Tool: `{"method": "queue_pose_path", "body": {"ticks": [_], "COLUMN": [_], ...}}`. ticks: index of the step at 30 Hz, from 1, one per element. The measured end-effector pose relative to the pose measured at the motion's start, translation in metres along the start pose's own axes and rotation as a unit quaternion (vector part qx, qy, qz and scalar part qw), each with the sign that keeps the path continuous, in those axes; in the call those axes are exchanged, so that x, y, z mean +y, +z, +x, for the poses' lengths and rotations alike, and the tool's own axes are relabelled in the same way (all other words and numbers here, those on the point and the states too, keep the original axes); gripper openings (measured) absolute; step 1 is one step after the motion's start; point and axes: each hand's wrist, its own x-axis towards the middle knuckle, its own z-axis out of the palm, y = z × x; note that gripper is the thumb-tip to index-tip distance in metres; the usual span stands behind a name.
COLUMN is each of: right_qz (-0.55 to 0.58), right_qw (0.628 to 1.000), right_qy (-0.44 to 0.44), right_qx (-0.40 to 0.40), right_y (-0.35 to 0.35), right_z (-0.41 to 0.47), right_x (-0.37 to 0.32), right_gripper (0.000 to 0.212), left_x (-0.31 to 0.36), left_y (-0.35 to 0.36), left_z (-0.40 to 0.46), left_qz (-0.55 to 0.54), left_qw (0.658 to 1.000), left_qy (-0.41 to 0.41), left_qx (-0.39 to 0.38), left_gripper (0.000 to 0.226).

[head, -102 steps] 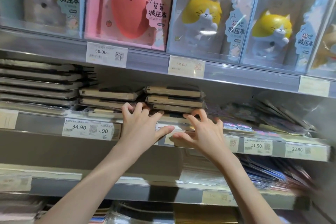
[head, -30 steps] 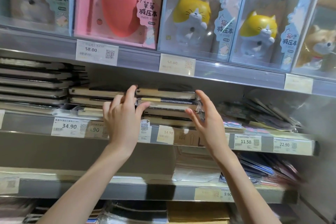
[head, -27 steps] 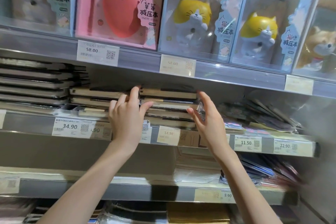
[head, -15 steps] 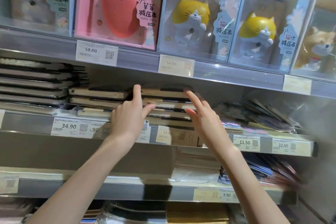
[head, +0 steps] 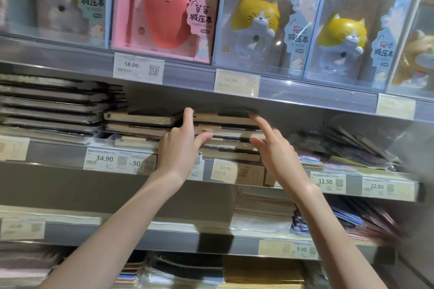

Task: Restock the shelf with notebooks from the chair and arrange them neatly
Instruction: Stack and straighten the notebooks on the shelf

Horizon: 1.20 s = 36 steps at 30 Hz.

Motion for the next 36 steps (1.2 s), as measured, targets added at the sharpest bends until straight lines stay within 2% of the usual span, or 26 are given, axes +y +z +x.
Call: {"method": "queue_pose_path", "body": {"ticks": [4, 7, 9, 14, 21, 24, 28, 36], "right_qz": [-0.057, -0.038, -0.034, -0.052, -0.065, -0.091, -0.200, -0.279], "right_qw": [0.994, 0.985, 0.982, 0.977, 0.974, 0.966, 0.952, 0.932], "right_qy": [-0.008, -0.041, -0.051, -0.089, -0.164, -0.193, -0.186, -0.185], "right_qx": [0.088, 0.166, 0.180, 0.186, 0.141, 0.148, 0.139, 0.138], "right_y": [0.004, 0.009, 0.013, 0.030, 0.061, 0.075, 0.091, 0.098], "right_z": [-0.008, -0.010, -0.010, -0.012, -0.009, -0.005, 0.000, 0.007], "right_x": [-0.015, -0.024, -0.032, -0.059, -0.096, -0.109, -0.112, -0.110], "right_gripper": [0.048, 0.034, 0.027, 0.024, 0.023, 0.023, 0.034, 0.043], "left_x": [-0.004, -0.016, -0.026, -0.051, -0.101, -0.116, -0.126, -0.141], "left_y": [-0.010, -0.021, -0.028, -0.042, -0.062, -0.064, -0.064, -0.061], "left_z": [-0.012, -0.019, -0.024, -0.035, -0.029, -0.026, -0.023, -0.021], "left_qz": [0.009, 0.015, 0.028, 0.069, 0.121, 0.130, 0.110, 0.137], "left_qw": [1.000, 1.000, 0.999, 0.996, 0.991, 0.988, 0.989, 0.982], "left_qy": [-0.002, 0.003, 0.022, 0.048, 0.040, 0.074, 0.095, 0.131], "left_qx": [-0.005, 0.007, 0.001, 0.021, 0.038, 0.037, 0.009, 0.001], "left_gripper": [0.052, 0.031, 0.019, 0.014, 0.011, 0.019, 0.040, 0.043]}}
